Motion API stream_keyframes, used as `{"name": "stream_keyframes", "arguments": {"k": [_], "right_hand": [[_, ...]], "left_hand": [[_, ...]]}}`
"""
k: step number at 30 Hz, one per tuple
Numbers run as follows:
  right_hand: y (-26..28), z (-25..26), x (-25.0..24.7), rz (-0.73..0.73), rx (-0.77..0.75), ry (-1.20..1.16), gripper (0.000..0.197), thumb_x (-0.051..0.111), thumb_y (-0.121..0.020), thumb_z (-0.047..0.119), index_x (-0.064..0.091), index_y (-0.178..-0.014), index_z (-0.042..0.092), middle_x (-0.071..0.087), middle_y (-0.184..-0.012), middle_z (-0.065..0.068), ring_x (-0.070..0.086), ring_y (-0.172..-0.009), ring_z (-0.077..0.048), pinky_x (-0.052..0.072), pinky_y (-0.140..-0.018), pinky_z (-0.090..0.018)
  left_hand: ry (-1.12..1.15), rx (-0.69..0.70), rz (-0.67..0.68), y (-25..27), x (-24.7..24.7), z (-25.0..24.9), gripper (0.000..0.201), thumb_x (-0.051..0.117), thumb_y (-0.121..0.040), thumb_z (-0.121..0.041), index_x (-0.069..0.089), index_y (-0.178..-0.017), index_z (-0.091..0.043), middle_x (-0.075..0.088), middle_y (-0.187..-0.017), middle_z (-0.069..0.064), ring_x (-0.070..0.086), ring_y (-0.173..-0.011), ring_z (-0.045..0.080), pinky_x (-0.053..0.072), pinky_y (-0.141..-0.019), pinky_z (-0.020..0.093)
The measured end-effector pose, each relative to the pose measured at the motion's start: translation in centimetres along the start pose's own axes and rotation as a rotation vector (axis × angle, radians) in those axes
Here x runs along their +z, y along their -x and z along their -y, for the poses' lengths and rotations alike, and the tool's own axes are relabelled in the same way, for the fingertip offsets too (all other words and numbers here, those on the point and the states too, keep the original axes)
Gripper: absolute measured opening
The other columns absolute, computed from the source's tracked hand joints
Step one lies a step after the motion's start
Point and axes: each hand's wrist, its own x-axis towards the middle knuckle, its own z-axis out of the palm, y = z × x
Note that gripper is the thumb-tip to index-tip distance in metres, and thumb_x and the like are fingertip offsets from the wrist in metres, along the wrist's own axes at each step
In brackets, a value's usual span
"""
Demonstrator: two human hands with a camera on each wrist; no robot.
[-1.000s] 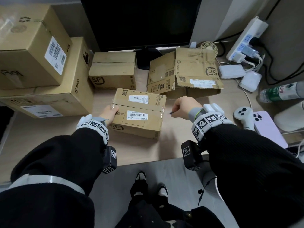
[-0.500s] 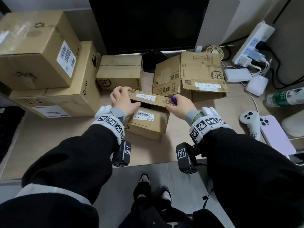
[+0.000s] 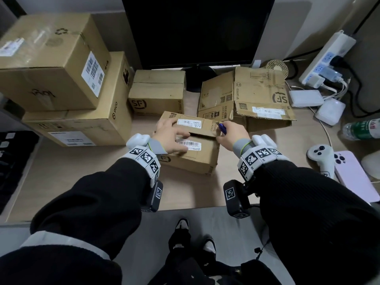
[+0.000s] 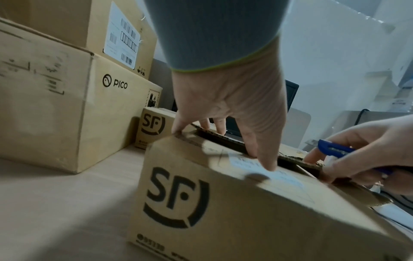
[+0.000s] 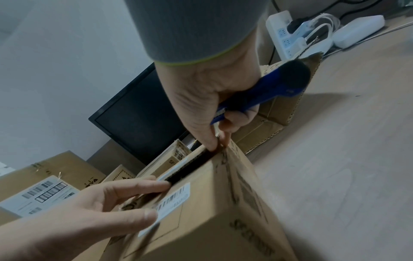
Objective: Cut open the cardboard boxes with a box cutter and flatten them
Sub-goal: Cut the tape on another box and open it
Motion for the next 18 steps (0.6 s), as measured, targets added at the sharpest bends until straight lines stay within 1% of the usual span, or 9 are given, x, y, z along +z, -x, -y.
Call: {"name": "stream_keyframes", "arguments": {"k": [2,5,9,11,13,14,16,17,18], "right_hand": [[0.0,0.3,-0.2,-0.051,-0.010,0.027,0.015,0.047,-0.095,0.021,0.056,-0.098,0.009,0.061,-0.096,-0.013,0.059,-0.092,-0.034,0.040,-0.070,-0.029],[-0.2,0.7,-0.2,-0.037,-0.005,0.045,0.021,0.047,-0.095,0.021,0.058,-0.105,0.007,0.062,-0.100,-0.014,0.059,-0.091,-0.033,0.043,-0.072,-0.031],[-0.5,1.1,-0.6,-0.081,0.027,-0.067,0.021,0.053,-0.087,0.019,0.055,-0.106,0.010,0.060,-0.096,-0.012,0.057,-0.086,-0.031,0.042,-0.072,-0.030],[-0.6,1.7,-1.1,-0.160,0.013,-0.160,0.022,0.054,-0.087,0.020,0.054,-0.107,0.010,0.059,-0.092,-0.010,0.055,-0.083,-0.030,0.041,-0.072,-0.029],[-0.7,2.2,-1.8,-0.192,0.014,-0.207,0.025,0.055,-0.088,0.021,0.052,-0.110,0.010,0.057,-0.092,-0.008,0.051,-0.081,-0.028,0.038,-0.071,-0.028],[-0.8,2.4,-2.1,-0.180,0.018,-0.201,0.025,0.056,-0.088,0.022,0.051,-0.110,0.010,0.056,-0.091,-0.008,0.051,-0.081,-0.027,0.037,-0.070,-0.028],[-0.9,2.7,-2.4,-0.118,0.008,-0.157,0.019,0.057,-0.088,0.024,0.052,-0.102,0.013,0.055,-0.089,-0.006,0.052,-0.080,-0.026,0.037,-0.069,-0.028],[-0.9,2.9,-2.5,-0.082,-0.007,-0.134,0.015,0.057,-0.087,0.024,0.052,-0.096,0.014,0.056,-0.086,-0.005,0.052,-0.080,-0.025,0.038,-0.069,-0.028],[-0.8,3.1,-2.4,-0.044,-0.019,-0.106,0.011,0.058,-0.086,0.024,0.052,-0.089,0.015,0.057,-0.083,-0.004,0.054,-0.079,-0.024,0.039,-0.067,-0.027]], "left_hand": [[-0.146,0.002,0.062,0.3,-0.1,-0.3,0.077,0.080,-0.069,-0.045,0.048,-0.138,-0.035,0.009,-0.158,0.001,-0.002,-0.144,0.025,0.018,-0.114,0.053],[-0.289,-0.003,0.069,0.6,0.4,-0.6,0.094,0.084,-0.061,-0.048,0.039,-0.142,-0.033,0.003,-0.157,0.005,-0.006,-0.144,0.028,0.017,-0.113,0.055],[-0.432,0.025,-0.046,0.6,0.3,-1.5,0.088,0.089,-0.050,-0.043,0.043,-0.122,-0.023,0.014,-0.149,0.004,0.003,-0.141,0.030,0.007,-0.115,0.056],[-0.537,0.066,-0.102,0.7,-0.3,-1.8,0.081,0.088,-0.048,-0.048,0.045,-0.112,-0.022,0.021,-0.141,0.003,0.012,-0.136,0.029,0.009,-0.114,0.054],[-0.552,0.131,-0.167,0.7,-0.9,-1.7,0.062,0.085,-0.052,-0.049,0.050,-0.099,-0.026,0.027,-0.130,0.000,0.021,-0.127,0.026,0.016,-0.111,0.048],[-0.521,0.169,-0.181,0.7,-1.4,-1.7,0.049,0.083,-0.057,-0.043,0.052,-0.091,-0.026,0.032,-0.124,-0.001,0.027,-0.121,0.025,0.024,-0.106,0.043],[-0.407,0.230,-0.105,0.6,-2.4,-1.6,0.028,0.077,-0.065,-0.025,0.050,-0.072,-0.022,0.048,-0.104,-0.002,0.045,-0.103,0.022,0.039,-0.081,0.031],[-0.345,0.230,-0.033,0.8,-2.8,-1.8,0.027,0.075,-0.067,-0.023,0.048,-0.063,-0.021,0.053,-0.090,-0.002,0.052,-0.088,0.021,0.040,-0.068,0.027],[-0.288,0.206,0.027,1.0,-3.3,-2.0,0.031,0.076,-0.069,-0.030,0.049,-0.058,-0.021,0.056,-0.076,-0.003,0.054,-0.074,0.018,0.039,-0.060,0.026]]}}
